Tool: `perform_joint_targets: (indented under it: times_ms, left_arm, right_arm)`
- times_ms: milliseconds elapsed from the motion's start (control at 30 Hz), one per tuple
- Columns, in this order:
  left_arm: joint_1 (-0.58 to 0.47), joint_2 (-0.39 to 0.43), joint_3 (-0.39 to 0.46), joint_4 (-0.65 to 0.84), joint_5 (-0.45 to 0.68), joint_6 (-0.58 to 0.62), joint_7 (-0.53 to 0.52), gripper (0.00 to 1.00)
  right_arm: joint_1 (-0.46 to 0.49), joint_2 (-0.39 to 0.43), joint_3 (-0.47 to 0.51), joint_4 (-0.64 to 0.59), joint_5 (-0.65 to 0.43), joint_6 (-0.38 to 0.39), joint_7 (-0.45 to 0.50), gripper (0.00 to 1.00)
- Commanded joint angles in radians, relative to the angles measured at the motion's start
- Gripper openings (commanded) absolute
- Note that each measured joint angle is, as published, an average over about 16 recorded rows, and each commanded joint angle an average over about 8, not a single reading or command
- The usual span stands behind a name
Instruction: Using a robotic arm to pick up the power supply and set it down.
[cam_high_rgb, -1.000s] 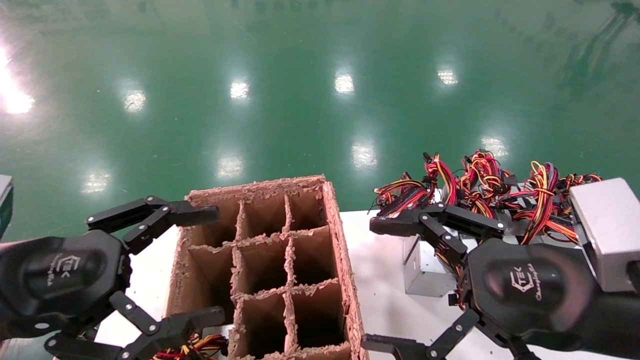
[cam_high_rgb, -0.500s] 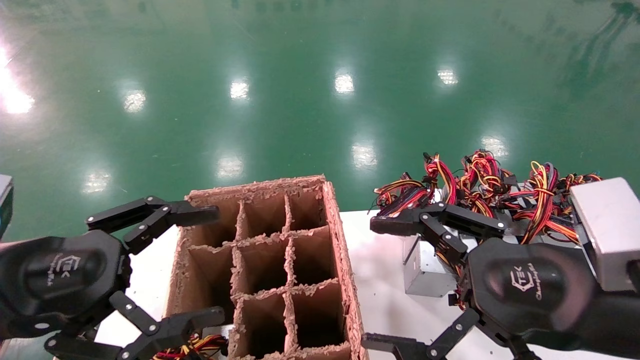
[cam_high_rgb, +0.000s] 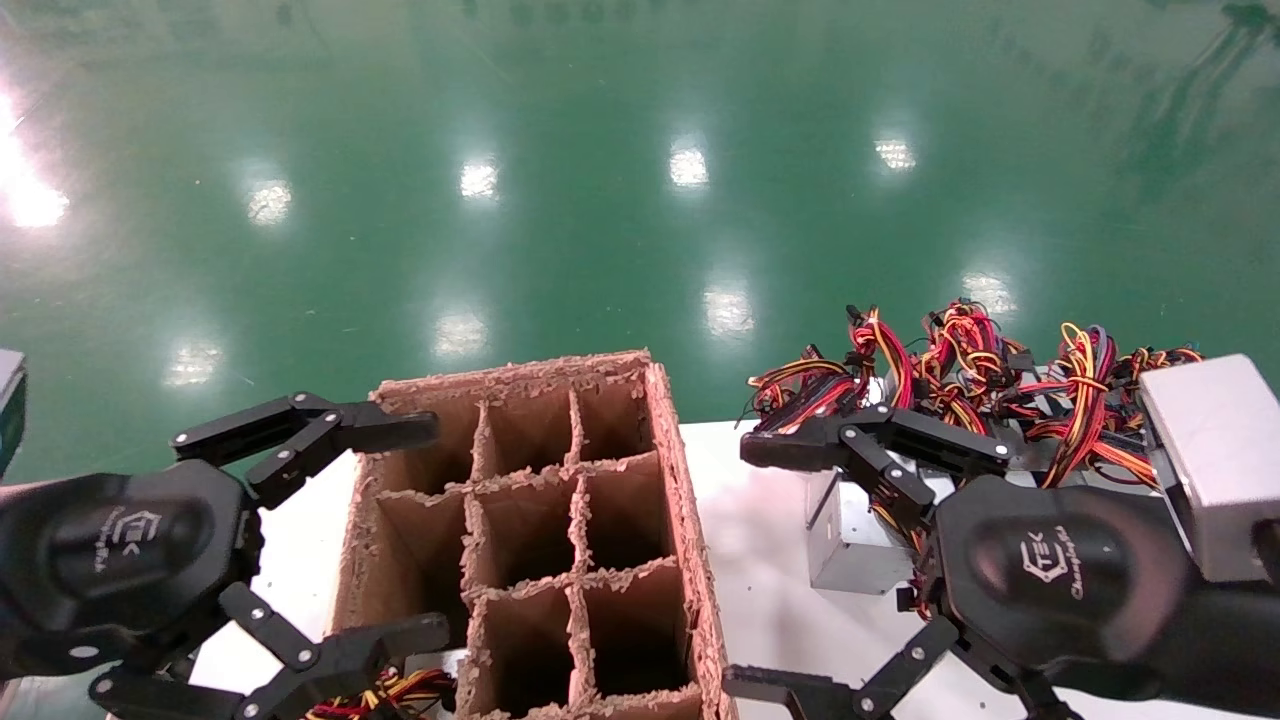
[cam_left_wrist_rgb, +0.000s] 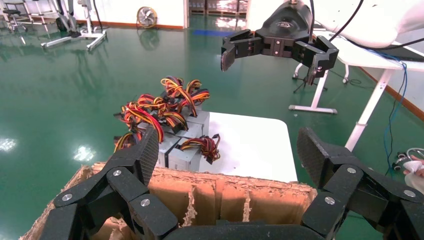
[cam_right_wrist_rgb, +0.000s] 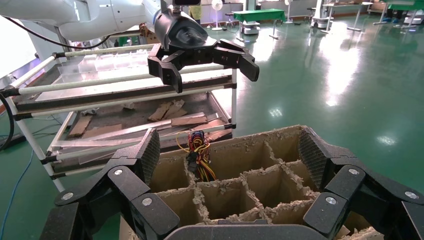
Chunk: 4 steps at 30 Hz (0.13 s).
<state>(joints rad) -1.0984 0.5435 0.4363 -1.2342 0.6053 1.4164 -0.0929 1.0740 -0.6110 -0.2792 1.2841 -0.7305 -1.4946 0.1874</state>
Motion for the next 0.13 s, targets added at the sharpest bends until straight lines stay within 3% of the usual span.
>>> perform_joint_targets:
  times_ms: [33, 133]
  left_arm:
    - [0.000, 0.000, 0.000, 0.000, 0.000, 0.000, 0.000, 1.00]
    - [0.000, 0.000, 0.000, 0.000, 0.000, 0.000, 0.000, 1.00]
  right_arm:
    - [0.000, 0.000, 0.000, 0.000, 0.000, 0.000, 0.000, 1.00]
    - [0.000, 0.000, 0.000, 0.000, 0.000, 0.000, 0.000, 1.00]
